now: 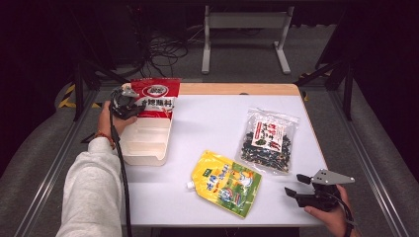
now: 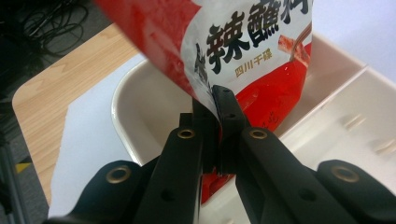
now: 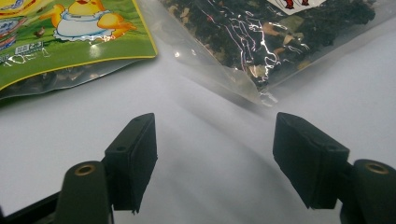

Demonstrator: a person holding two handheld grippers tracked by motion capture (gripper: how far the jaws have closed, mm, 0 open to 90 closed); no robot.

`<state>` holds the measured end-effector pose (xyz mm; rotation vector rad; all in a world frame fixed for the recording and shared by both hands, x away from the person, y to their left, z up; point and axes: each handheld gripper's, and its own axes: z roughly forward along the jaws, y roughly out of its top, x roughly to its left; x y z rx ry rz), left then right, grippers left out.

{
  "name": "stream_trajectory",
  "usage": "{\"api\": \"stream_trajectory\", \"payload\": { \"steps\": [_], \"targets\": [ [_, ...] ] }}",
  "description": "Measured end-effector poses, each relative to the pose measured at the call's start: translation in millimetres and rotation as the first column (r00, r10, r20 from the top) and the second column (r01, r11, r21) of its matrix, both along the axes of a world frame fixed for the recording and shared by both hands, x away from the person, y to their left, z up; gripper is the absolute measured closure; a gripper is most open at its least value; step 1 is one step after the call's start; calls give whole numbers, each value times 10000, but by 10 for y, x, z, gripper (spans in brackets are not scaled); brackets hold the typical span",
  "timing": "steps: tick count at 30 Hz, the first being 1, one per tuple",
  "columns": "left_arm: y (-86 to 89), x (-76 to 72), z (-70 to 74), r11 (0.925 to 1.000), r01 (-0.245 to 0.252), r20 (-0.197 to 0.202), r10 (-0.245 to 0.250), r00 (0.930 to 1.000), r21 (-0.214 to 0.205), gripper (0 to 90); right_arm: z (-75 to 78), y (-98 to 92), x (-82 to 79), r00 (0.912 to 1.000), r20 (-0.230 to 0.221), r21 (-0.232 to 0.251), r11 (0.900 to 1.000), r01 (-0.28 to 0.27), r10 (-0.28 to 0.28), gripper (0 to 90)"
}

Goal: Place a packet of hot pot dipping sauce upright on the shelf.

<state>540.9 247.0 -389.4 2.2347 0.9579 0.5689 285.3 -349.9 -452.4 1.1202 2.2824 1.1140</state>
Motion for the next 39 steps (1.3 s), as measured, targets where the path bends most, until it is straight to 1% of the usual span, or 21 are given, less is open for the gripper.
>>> {"api": "stream_trajectory", "payload": {
  "steps": [2, 4, 6, 8, 10, 12, 15, 17, 20, 21, 23, 26, 27, 29, 30, 33, 35, 36, 37, 38, 39],
  "targets": [
    [27, -20, 18, 9990, -152, 150, 159, 9998, -424, 883, 7, 2, -3, 10000, 16, -17, 10000, -14, 14, 305],
    [59, -32, 30, 9973, -337, 222, 352, 9991, -652, 813, 14, 0, -2, 10000, 67, 24, 10000, -23, 23, 305],
    [94, -54, 43, 9962, -357, 274, 380, 9989, -792, 797, 20, 3, 3, 10000, 90, 25, 10000, -24, 24, 305],
    [151, -94, 75, 9900, -454, 441, 517, 9977, -1339, 779, 24, 9, 7, 9999, 109, 10, 10000, -70, 70, 305],
    [185, -140, 116, 9861, -538, 584, 637, 9963, -1574, 751, 29, 18, 14, 9998, 139, 1, 9999, -110, 110, 305],
    [203, -180, 145, 9824, -566, 792, 717, 9943, -1780, 731, 34, 27, 19, 9998, 149, 3, 9999, -143, 142, 305],
    [195, -270, 191, 9837, -523, 953, 695, 9930, -1721, 707, 44, 44, 31, 9996, 194, -4, 9998, -219, 219, 308],
    [189, -324, 220, 9805, -512, 1010, 713, 9923, -1895, 690, 52, 57, 43, 9994, 228, 8, 9996, -279, 279, 311],
    [169, -476, 293, 9746, -223, 1437, 555, 9881, -2227, 670, 65, 80, 69, 9989, 274, 19, 9993, -376, 375, 315],
    [151, -524, 313, 9771, -252, 1523, 584, 9866, -2113, 654, 69, 91, 78, 9987, 297, 21, 9991, -423, 422, 318],
    [117, -609, 344, 9774, -290, 1630, 642, 9845, -2096, 590, 78, 107, 94, 9983, 331, 24, 9988, -480, 479, 320],
    [78, -795, 412, 9718, 27, 1966, 450, 9795, -2359, 551, 96, 122, 135, 9983, 377, 91, 9989, -449, 446, 335],
    [59, -869, 439, 9711, 59, 2135, 465, 9758, -2386, 541, 101, 125, 147, 9984, 386, 97, 9991, -405, 401, 342],
    [16, -1014, 488, 9679, 143, 2312, 455, 9718, -2508, 489, 117, 132, 171, 9989, 420, -8, 9998, -194, 194, 344],
    [16, -1014, 488, 9679, 143, 2312, 455, 9718, -2508, 483, 117, 132, 171, 9989, 420, -8, 9998, -194, 194, 344],
    [-48, -1240, 530, 9615, 557, 2615, 172, 9650, -2690, 478, 152, 127, 177, 9983, 559, 57, 9998, -189, 185, 347],
    [-111, -1400, 537, 9627, 843, 2793, -94, 9602, -2571, 472, 185, 114, 187, 9977, 664, 121, 9998, -129, 121, 353],
    [-171, -1580, 520, 9540, 1242, 2936, -404, 9551, -2728, 471, 191, 109, 191, 9977, 675, 159, 9998, -97, 86, 355],
    [-171, -1580, 520, 9540, 1242, 2936, -404, 9551, -2728, 474, 191, 109, 191, 9977, 675, 159, 9998, -97, 86, 355],
    [-208, -1674, 502, 9526, 1385, 2929, -555, 9545, -2709, 475, 198, 104, 190, 9975, 706, 187, 9998, -64, 50, 367],
    [-245, -1768, 485, 9565, 1479, 3005, -681, 9514, -2516, 475, 198, 104, 190, 9975, 706, 187, 9998, -64, 50, 367]
  ]
}}
